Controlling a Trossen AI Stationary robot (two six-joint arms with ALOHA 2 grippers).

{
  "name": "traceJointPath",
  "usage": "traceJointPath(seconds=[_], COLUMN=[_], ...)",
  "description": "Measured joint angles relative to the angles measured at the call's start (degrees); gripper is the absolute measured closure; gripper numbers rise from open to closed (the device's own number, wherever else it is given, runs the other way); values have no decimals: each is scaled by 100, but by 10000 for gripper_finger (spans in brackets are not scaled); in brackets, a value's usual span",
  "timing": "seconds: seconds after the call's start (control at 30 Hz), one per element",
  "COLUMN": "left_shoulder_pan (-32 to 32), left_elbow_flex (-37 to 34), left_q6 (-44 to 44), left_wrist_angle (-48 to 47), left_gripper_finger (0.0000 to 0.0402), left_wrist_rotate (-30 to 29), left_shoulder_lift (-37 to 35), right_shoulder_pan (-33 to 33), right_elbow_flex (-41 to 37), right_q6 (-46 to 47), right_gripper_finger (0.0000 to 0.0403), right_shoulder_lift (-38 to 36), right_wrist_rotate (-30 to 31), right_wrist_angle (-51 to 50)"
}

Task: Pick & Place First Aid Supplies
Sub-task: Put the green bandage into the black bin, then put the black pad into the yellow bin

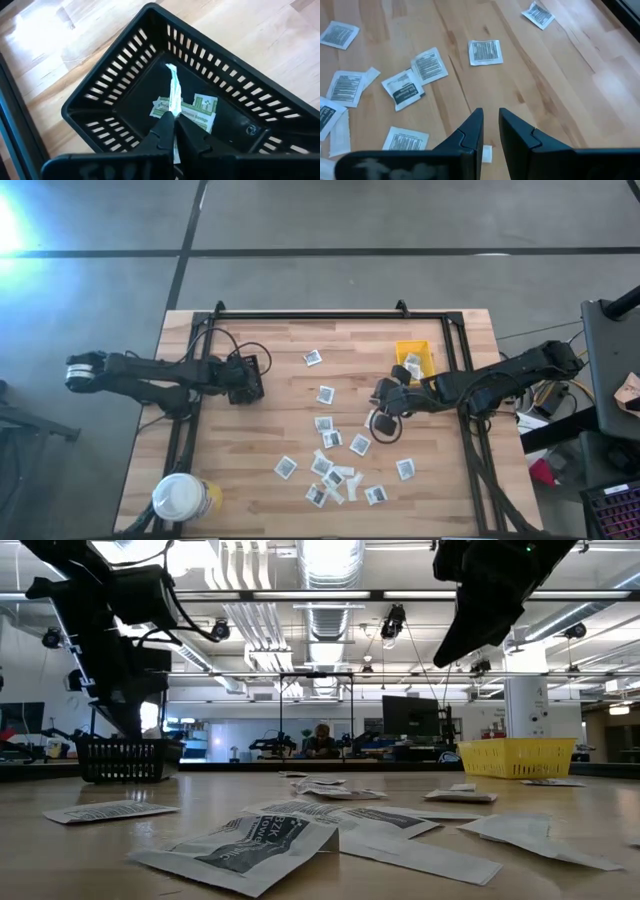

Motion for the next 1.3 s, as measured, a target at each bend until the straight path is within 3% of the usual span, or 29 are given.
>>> traceJointPath(seconds=[0.53,0.73,1.0,1.3], left_shoulder_pan=[7,7,1,-269], left_elbow_flex=[104,551,1159,1224], left_q6=[445,951,1735,2671], left_wrist_angle=[48,51,137,1300], left_gripper_finger=[267,264,267,268], left_wrist_rotate=[-131,-114,-113,168], left_shoulder_lift=[-26,-26,-28,-22], right_shoulder_pan=[-4,-4,37,300], right_elbow_flex=[0,0,0,0], right_q6=[0,54,934,1086], right_gripper_finger=[346,346,346,346], right_shoulder_lift=[0,0,-2,-2], right_wrist_rotate=[2,-33,-206,-809], right_wrist_angle=[-26,-122,-1159,-2002])
